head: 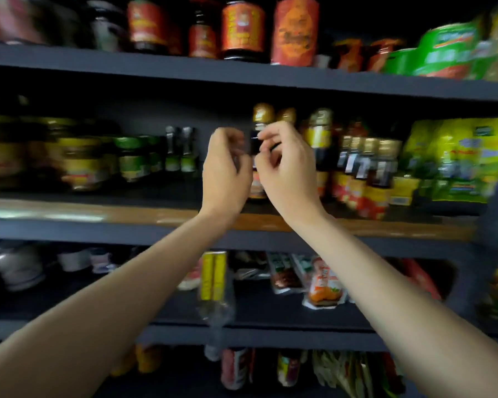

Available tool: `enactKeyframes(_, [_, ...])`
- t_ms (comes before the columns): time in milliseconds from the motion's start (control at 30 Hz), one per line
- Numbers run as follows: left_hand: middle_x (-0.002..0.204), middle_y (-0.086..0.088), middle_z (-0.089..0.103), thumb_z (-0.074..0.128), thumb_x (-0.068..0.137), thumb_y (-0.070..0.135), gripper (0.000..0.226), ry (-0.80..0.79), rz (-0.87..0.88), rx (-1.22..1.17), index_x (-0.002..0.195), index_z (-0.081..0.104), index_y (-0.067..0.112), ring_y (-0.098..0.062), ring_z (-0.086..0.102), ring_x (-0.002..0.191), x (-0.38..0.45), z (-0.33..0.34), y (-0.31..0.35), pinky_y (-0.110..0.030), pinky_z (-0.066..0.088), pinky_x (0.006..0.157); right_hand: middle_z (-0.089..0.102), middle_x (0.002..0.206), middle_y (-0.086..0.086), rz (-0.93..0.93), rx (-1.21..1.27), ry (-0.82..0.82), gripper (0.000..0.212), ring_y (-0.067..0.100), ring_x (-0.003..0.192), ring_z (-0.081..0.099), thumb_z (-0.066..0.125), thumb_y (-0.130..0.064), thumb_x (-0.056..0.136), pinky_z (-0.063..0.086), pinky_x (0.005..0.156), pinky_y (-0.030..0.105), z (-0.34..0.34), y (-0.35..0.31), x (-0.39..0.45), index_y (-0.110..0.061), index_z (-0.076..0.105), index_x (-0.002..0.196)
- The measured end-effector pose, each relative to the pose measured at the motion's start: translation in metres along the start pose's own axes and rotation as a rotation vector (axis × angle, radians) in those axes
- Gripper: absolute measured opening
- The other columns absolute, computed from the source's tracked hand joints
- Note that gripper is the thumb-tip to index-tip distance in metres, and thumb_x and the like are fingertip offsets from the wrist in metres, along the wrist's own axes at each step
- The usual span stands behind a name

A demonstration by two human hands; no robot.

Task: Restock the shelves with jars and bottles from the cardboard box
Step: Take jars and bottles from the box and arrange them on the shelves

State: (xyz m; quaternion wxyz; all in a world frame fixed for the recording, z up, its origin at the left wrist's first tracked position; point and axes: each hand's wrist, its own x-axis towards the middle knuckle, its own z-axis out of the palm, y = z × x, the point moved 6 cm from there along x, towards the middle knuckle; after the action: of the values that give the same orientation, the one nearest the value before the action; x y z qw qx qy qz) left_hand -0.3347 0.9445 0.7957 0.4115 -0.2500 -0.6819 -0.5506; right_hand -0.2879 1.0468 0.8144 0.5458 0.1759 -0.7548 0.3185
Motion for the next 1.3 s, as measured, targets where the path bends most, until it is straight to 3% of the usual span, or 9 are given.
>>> enactKeyframes(267, [0.087,0.0,0.059,0.053,0.085,0.007,0.017,0.235,-0.134,0.289,0.098,0.047,0.016,-0.011,0.054,0.073,-0.067,-0.286,-0.114,-0.021,0.044,0.068,0.054,0.079,0.001,-0.153,0.448,-0.246,0.021,0.014,0.068,0.053,0.045,-0.001,0.08,0.046,0.063,0.027,0.226,-0.184,-0.087,0.001,0.056,0.098])
enactKeyframes(400, [0.079,0.014,0.054,0.047,0.08,0.015,0.022,0.463,-0.345,0.396,0.101,0.049,0.01,-0.005,0.055,0.07,-0.121,-0.475,-0.182,-0.025,0.045,0.069,0.06,0.094,0.009,-0.223,0.5,-0.62,0.032,0.028,0.082,0.06,0.041,-0.013,0.079,0.046,0.069,0.036,0.363,-0.292,-0.188,-0.002,0.056,0.105])
enactKeyframes(533, [0.103,-0.014,0.064,0.055,0.088,0.017,0.027,0.524,-0.833,0.575,0.11,0.047,0.003,-0.027,0.061,0.095,-0.186,-0.651,-0.254,-0.034,0.047,0.08,0.05,0.12,0.019,-0.206,0.339,-1.268,0.036,0.034,0.111,0.052,0.055,-0.013,0.086,0.04,0.09,0.036,0.508,-0.387,-0.292,-0.003,0.05,0.121])
enactKeyframes(600, [0.11,-0.023,0.063,0.057,0.085,0.015,0.029,0.459,-1.13,0.536,0.107,0.051,-0.004,-0.024,0.064,0.089,-0.224,-0.718,-0.28,-0.033,0.05,0.068,0.055,0.118,0.02,-0.182,0.318,-1.509,0.034,0.033,0.11,0.054,0.06,-0.019,0.087,0.042,0.09,0.034,0.553,-0.434,-0.327,-0.003,0.054,0.116])
enactKeyframes(667, [0.102,-0.025,0.064,0.057,0.082,0.014,0.028,0.521,-1.206,0.474,0.102,0.056,-0.006,-0.014,0.063,0.07,-0.253,-0.779,-0.285,-0.024,0.047,0.055,0.061,0.113,0.016,-0.186,0.394,-1.565,0.028,0.03,0.106,0.057,0.059,-0.015,0.086,0.045,0.09,0.033,0.587,-0.487,-0.345,-0.003,0.057,0.111])
enactKeyframes(767, [0.097,-0.021,0.062,0.057,0.079,0.02,0.025,0.684,-1.251,0.49,0.095,0.042,0.009,-0.027,0.063,0.088,-0.286,-0.857,-0.279,-0.036,0.049,0.069,0.065,0.108,0.01,-0.224,0.481,-1.619,0.025,0.019,0.096,0.057,0.057,-0.012,0.086,0.047,0.087,0.031,0.63,-0.564,-0.364,-0.006,0.059,0.111])
enactKeyframes(900, [0.074,-0.002,0.051,0.052,0.085,0.012,0.02,0.907,-1.318,0.57,0.099,0.038,0.011,-0.023,0.058,0.082,-0.334,-0.955,-0.273,-0.027,0.04,0.062,0.064,0.101,0.007,-0.393,0.585,-1.821,0.024,0.019,0.087,0.058,0.056,-0.012,0.089,0.047,0.062,0.021,0.684,-0.667,-0.413,-0.006,0.059,0.111])
enactKeyframes(1133, [0.14,-0.019,0.043,0.048,0.091,0.019,0.056,1.215,-1.598,0.713,0.14,0.027,0.0,-0.034,0.042,0.128,-0.428,-1.112,-0.307,-0.037,0.037,0.106,0.061,0.089,0.009,-0.56,0.731,-2.165,0.012,0.014,0.068,0.058,0.059,-0.006,0.088,0.052,0.059,0.024,0.8,-0.822,-0.53,-0.009,0.058,0.1])
enactKeyframes(1300, [0.145,-0.017,0.036,0.048,0.094,0.02,0.061,1.357,-1.737,0.658,0.145,0.018,0.003,-0.032,0.038,0.131,-0.48,-1.178,-0.314,-0.039,0.034,0.107,0.063,0.093,0.014,-0.837,0.645,-2.248,0.019,0.022,0.077,0.062,0.057,-0.007,0.089,0.055,0.069,0.032,0.858,-0.928,-0.604,-0.001,0.06,0.107])
